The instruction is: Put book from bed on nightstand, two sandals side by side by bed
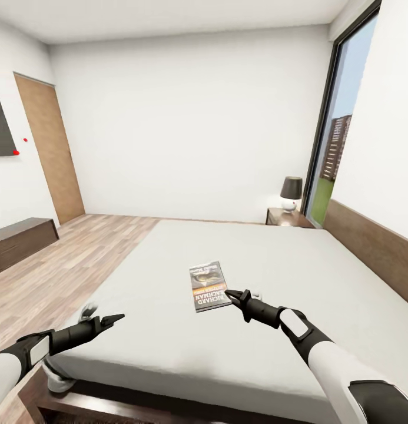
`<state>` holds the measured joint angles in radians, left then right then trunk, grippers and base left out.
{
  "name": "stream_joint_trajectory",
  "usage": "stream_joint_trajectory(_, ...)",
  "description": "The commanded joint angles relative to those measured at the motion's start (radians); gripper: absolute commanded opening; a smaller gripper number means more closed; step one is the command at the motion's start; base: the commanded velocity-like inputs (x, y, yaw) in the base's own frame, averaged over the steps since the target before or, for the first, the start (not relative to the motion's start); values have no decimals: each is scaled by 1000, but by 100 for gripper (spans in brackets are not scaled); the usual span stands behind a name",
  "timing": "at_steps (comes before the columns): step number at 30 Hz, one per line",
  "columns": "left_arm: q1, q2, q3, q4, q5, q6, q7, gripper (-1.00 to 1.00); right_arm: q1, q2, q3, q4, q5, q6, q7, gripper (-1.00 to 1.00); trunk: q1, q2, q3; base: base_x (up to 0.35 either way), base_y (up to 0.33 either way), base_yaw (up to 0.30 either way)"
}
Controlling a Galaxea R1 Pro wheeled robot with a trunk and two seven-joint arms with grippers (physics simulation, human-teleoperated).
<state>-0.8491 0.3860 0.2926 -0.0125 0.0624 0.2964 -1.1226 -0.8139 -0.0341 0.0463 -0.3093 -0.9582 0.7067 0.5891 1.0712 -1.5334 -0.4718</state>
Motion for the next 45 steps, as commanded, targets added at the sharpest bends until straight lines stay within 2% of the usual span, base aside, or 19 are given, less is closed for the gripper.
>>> stream_joint_trajectory(1,-1,0,-2,0,7,10,-2,100,-1,-1,3,-1,-11,5,2,-100,0,-1,-1,-94,0,245)
stream_joint_trajectory(11,-1,-1,-2,0,7,10,-2,100,-1,-1,3,-1,-11,5,1,-100,0,-1,-1,-88,0,240)
stream_joint_trajectory(45,0,1,-1,0,7,10,3,100,-1,-1,2,-1,-10,5,1,-100,0,-1,-1,-2,0,237)
